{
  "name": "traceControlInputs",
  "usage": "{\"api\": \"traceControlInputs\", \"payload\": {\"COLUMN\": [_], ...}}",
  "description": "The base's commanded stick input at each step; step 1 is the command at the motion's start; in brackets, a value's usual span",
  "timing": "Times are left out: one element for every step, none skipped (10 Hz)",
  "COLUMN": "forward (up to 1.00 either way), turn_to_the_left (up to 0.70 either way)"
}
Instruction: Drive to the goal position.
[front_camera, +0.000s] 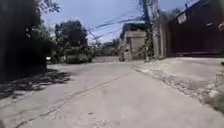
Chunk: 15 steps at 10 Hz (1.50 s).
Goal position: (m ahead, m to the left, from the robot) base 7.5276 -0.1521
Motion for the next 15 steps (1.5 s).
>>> {"api": "traceControlInputs", "payload": {"forward": [1.0,1.0,1.0,1.0,1.0,1.0,1.0,1.0,1.0,1.0,1.0,1.0,1.0,1.0,1.0], "turn_to_the_left": [0.01,-0.17,-0.39,-0.27,-0.07,0.01,0.01,0.01,0.01,0.01,0.01,0.01,0.01,0.01,0.01]}}
